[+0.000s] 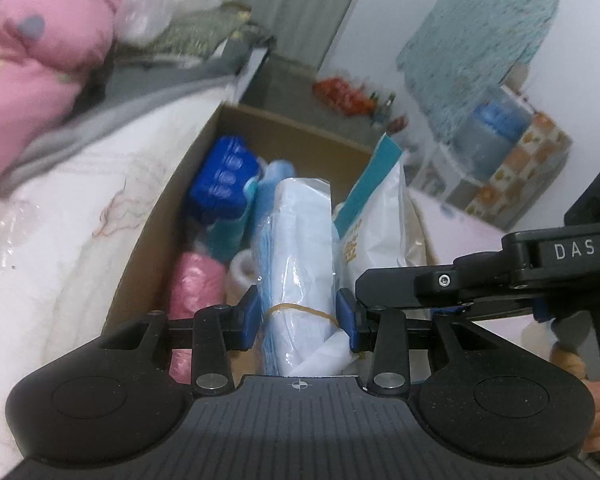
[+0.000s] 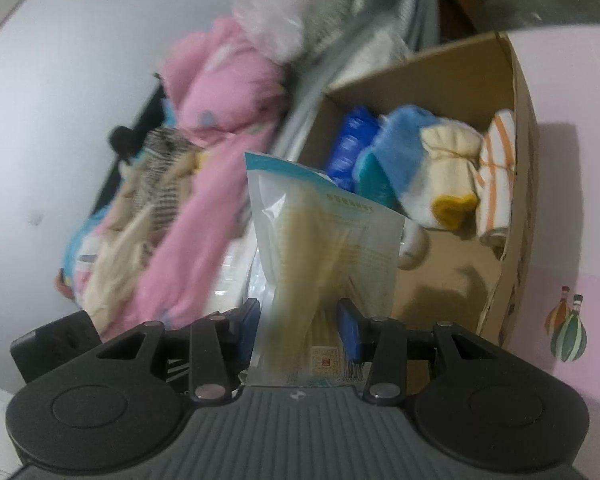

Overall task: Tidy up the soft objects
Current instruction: 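Carry the mask bag and ziplock bag over the box with both tools, then release the mask bag with the left tool while the right tool releases the ziplock bag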

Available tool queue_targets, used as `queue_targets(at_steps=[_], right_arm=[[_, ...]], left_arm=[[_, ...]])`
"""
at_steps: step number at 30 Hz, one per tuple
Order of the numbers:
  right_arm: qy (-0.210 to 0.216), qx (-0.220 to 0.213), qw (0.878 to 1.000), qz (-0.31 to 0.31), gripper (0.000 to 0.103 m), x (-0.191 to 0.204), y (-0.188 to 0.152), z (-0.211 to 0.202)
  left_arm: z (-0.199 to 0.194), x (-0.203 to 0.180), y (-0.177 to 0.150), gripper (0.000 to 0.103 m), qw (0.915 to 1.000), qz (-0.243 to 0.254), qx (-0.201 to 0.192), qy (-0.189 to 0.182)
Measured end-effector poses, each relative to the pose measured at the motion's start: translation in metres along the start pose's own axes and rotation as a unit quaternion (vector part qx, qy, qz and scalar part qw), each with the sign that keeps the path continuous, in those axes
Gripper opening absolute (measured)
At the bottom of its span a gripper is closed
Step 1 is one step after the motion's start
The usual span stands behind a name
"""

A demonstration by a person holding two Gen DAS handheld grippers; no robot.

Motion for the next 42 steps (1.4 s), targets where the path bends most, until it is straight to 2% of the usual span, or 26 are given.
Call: queue_targets(at_steps=[3, 7, 13, 19, 21, 27, 32, 37, 42], right_arm=[[-0.024, 0.014, 1.0, 0.014, 0.061, -0.006, 0.008, 0.017], [-0.059, 0.025, 0.998, 0.012, 0.059, -0.004, 0.013, 0.036], [-0.074, 0.039, 0.996, 0.021, 0.059, -0.001, 0.011, 0.046], [-0.102, 0.049, 0.993, 0.022, 0.075, 0.005, 0.013, 0.054], [-0.109, 0.049, 0.993, 0.016, 0.079, 0.008, 0.011, 0.055], [-0.112, 0.038, 0.993, 0.009, 0.081, 0.014, 0.012, 0.051], [-0.111, 0.033, 0.993, 0.005, 0.089, 0.019, 0.011, 0.048], [-0.107, 0.053, 0.993, 0.008, 0.091, 0.022, 0.008, 0.051], [-0.101, 0.049, 0.994, 0.013, 0.095, 0.024, 0.01, 0.046]], left_arm=[[0.016, 0.011, -0.001, 0.039, 0.9997, -0.006, 0.025, 0.005], [0.018, 0.019, -0.007, 0.039, 0.9985, -0.022, 0.049, 0.007], [0.015, 0.021, -0.011, 0.039, 0.9983, -0.012, 0.055, 0.013], [0.019, 0.019, -0.01, 0.047, 0.9982, -0.006, 0.059, 0.014], [0.018, 0.019, -0.01, 0.048, 0.9983, -0.008, 0.056, 0.011], [0.006, 0.015, -0.007, 0.056, 0.9991, 0.0, 0.04, 0.013], [-0.008, 0.01, -0.004, 0.071, 0.9997, 0.01, 0.003, 0.021], [-0.01, 0.007, -0.005, 0.072, 0.9995, 0.015, -0.001, 0.028], [-0.014, 0.005, -0.005, 0.078, 0.9993, 0.019, -0.011, 0.031]])
Point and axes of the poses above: each gripper's, at about its wrist camera, not at the fingertips, and z roughly the way its jaws point, x to its left, y to its top, the point moved 1 cm from there along z, roughly the way its jaws point, and after that the axes turned 11 degrees about z, right-handed, at the moved point
